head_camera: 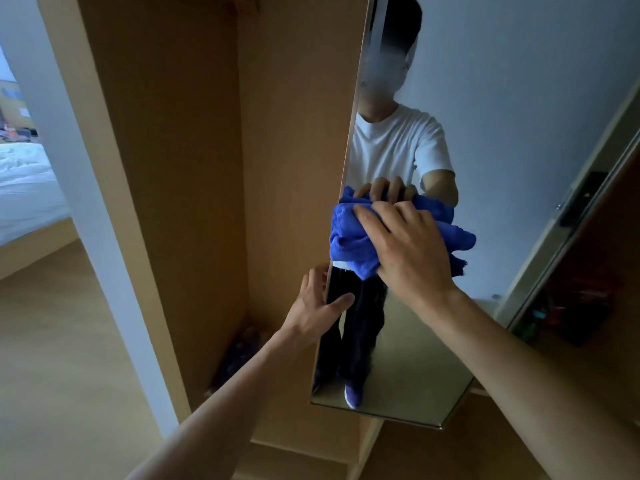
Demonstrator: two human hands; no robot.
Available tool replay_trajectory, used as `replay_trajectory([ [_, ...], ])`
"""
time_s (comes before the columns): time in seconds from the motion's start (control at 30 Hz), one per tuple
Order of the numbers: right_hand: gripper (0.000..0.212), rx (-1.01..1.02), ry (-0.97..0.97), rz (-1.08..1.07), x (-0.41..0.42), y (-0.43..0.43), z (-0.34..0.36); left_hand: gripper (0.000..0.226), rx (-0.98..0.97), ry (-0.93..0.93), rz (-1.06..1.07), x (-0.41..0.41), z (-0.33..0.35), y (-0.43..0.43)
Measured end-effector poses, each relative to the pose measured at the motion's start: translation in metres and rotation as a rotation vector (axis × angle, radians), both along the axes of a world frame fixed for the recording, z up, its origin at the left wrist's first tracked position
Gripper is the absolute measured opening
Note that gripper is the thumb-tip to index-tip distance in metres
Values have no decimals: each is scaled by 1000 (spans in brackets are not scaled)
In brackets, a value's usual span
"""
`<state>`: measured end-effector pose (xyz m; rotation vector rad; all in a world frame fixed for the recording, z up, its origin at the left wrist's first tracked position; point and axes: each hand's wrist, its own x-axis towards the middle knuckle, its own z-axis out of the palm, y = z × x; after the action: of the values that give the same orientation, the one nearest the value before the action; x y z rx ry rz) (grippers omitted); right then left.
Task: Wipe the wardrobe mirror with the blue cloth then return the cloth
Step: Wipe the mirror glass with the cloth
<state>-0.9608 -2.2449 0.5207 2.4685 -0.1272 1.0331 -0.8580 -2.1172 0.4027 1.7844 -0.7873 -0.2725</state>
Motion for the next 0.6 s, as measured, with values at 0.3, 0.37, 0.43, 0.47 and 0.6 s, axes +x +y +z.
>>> replay_trajectory([
  [0.3, 60, 26, 71, -8, 2, 4, -44, 79, 7, 31, -35, 1, 0, 2],
  [0.37, 58, 38, 81, -12, 2, 6, -52, 77, 6, 27, -44, 0, 0, 3],
  [0.43, 56, 53, 99, -18, 1, 8, -57, 77, 7, 28, -56, 2, -1, 3],
  [0.47, 55, 59, 110, -18, 0, 9, -58, 76, 9, 32, -61, 3, -1, 3],
  [0.6, 57, 65, 157, -20, -4, 11, -47, 80, 66, 49, -95, 6, 0, 5],
])
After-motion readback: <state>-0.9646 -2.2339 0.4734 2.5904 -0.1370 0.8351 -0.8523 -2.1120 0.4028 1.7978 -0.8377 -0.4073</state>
